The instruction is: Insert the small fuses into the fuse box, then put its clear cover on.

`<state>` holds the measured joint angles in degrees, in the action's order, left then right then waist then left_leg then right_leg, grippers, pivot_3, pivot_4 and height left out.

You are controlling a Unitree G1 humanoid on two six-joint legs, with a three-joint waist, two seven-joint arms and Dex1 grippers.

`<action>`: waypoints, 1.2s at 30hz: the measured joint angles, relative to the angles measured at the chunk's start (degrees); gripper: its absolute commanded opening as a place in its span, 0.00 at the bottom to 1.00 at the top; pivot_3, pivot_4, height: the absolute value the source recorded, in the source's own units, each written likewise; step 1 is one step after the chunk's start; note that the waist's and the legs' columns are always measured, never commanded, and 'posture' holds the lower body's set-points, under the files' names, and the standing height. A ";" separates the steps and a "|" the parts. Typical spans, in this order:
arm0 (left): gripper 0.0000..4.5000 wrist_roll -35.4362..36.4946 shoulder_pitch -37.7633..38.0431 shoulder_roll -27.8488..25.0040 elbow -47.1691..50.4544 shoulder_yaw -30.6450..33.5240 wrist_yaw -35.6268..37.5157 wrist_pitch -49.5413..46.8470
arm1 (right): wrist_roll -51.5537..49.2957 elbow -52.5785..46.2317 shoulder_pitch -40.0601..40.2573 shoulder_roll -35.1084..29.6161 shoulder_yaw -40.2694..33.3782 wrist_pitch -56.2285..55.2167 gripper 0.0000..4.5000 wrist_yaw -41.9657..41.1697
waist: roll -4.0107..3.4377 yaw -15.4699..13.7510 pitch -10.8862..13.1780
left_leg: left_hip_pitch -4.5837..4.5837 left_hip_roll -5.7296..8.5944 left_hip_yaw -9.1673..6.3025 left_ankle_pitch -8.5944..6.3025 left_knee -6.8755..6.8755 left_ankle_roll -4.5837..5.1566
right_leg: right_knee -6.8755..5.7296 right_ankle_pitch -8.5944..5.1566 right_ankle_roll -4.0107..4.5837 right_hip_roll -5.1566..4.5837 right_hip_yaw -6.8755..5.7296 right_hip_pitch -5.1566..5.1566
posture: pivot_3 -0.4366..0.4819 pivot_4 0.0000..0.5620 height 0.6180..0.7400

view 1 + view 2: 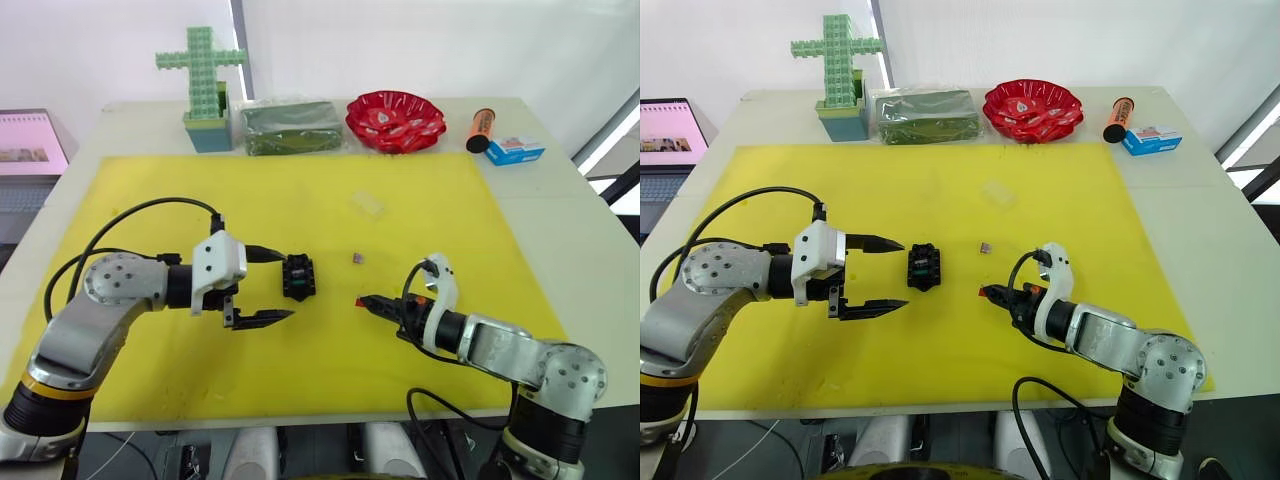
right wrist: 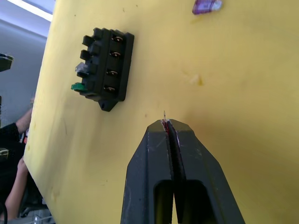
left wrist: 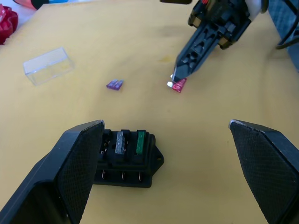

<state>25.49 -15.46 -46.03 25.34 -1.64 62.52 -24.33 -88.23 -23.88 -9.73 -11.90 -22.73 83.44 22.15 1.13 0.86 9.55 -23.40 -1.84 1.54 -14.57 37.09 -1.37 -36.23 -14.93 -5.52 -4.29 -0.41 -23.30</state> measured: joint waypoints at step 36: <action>1.00 0.04 -0.46 0.38 -0.24 -0.16 -0.81 -0.50 | -23.00 -2.50 0.62 -32.52 24.61 -25.79 1.00 -0.03 | 0.03 -0.26 0.01 | 0.00 -0.02 -0.05 -0.01 0.04 0.01 | 0.05 -0.03 0.04 0.00 0.08 0.01 | 0.48 0.27 1.00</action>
<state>25.53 -15.92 -45.66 25.10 -1.80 61.72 -24.84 -111.22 -26.39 -9.12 -44.42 1.88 57.65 22.12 1.16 0.59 9.56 -23.40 -1.86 1.50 -14.57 37.13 -1.36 -36.18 -14.95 -5.48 -4.29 -0.34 -23.29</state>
